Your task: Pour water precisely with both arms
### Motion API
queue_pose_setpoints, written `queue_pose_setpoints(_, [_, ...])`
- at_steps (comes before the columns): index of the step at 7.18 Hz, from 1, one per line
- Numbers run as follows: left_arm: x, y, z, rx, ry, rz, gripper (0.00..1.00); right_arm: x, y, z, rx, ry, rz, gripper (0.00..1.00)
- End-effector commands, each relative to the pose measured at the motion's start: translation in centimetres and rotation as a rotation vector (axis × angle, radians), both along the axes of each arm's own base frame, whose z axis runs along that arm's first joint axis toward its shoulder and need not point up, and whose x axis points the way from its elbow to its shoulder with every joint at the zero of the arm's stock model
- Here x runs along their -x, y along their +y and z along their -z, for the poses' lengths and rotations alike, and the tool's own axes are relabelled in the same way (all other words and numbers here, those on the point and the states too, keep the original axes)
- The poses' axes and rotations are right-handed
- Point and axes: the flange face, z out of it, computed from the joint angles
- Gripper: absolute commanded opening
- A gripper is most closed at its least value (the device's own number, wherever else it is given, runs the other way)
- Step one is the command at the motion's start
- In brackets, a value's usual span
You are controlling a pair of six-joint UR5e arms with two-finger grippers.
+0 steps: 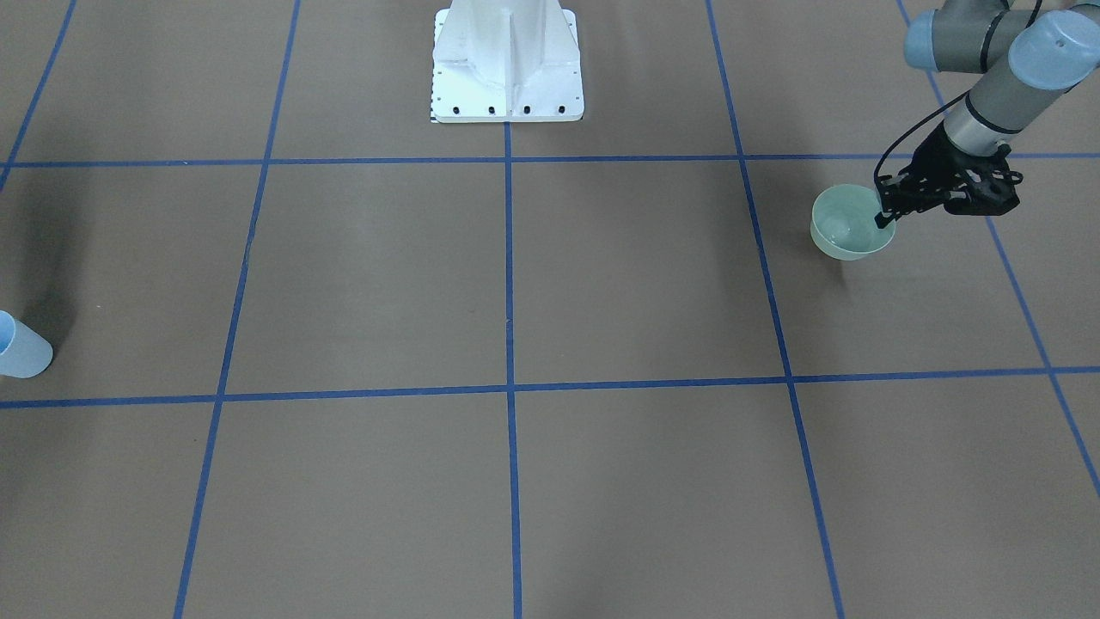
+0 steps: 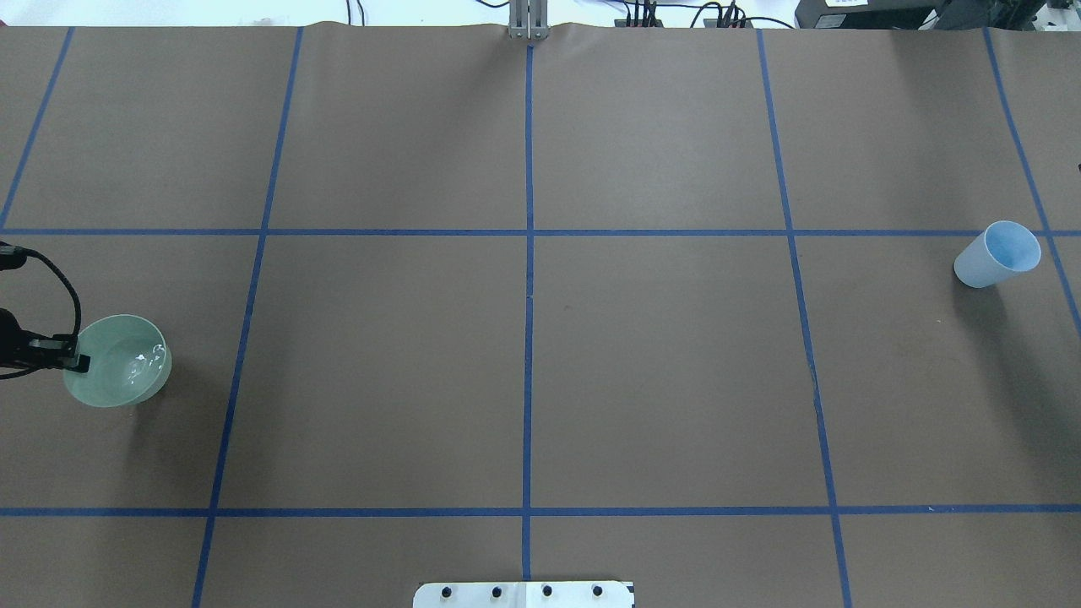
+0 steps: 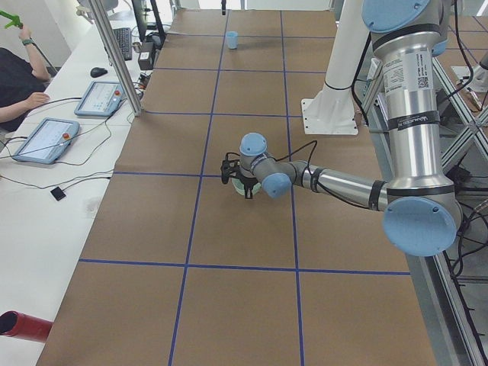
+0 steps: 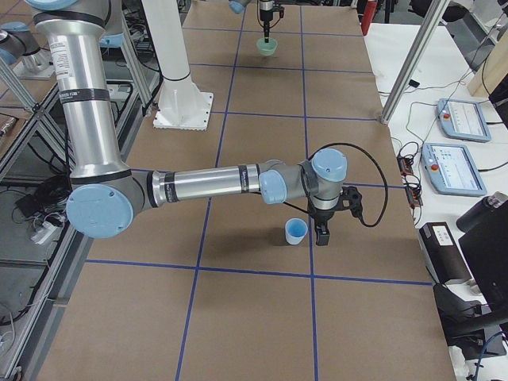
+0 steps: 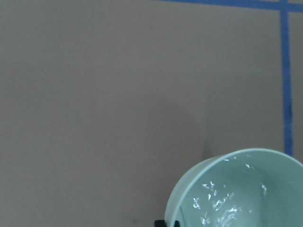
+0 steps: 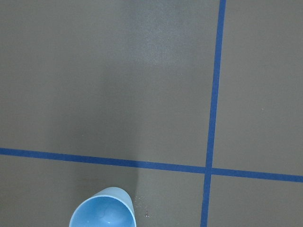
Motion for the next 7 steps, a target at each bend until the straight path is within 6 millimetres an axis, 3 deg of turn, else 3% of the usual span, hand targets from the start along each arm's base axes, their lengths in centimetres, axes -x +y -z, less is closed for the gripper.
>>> queue_pose_setpoints(1, [0.4, 0.5, -3.3, 0.006, -0.004, -0.006, 0.63, 0.0, 0.1, -0.1, -0.002, 0.004, 0.003, 1.00])
queue_pose_setpoints(2, [0.4, 0.5, -2.9, -0.018, 0.002, -0.025, 1.00, 0.0, 0.1, -0.1, -0.004, 0.004, 0.003, 1.00])
queue_pose_setpoints(3, [1.9, 0.7, -2.5, 0.010, 0.038, -0.037, 1.00, -0.1, 0.3, -0.4, -0.003, 0.014, 0.001, 1.00])
queue_pose_setpoints(4, [5.7, -0.8, -2.0, 0.003, 0.073, -0.004, 1.00, -0.5, 0.3, -0.8, -0.003, 0.054, -0.012, 1.00])
queue_pose_setpoints(5, [5.7, -2.3, -0.5, 0.002, 0.081, -0.024, 1.00, -0.4, 0.3, -1.2, 0.006, 0.048, -0.009, 1.00])
queue_pose_setpoints(6, [6.6, -4.7, 1.9, -0.035, 0.040, -0.043, 1.00, -0.5, 0.8, -1.1, 0.006, 0.042, -0.009, 1.00])
queue_pose_setpoints(7, [9.4, -8.8, 5.3, -0.067, -0.033, -0.071, 1.00, -0.3, 1.1, -1.2, 0.017, 0.006, 0.000, 1.00])
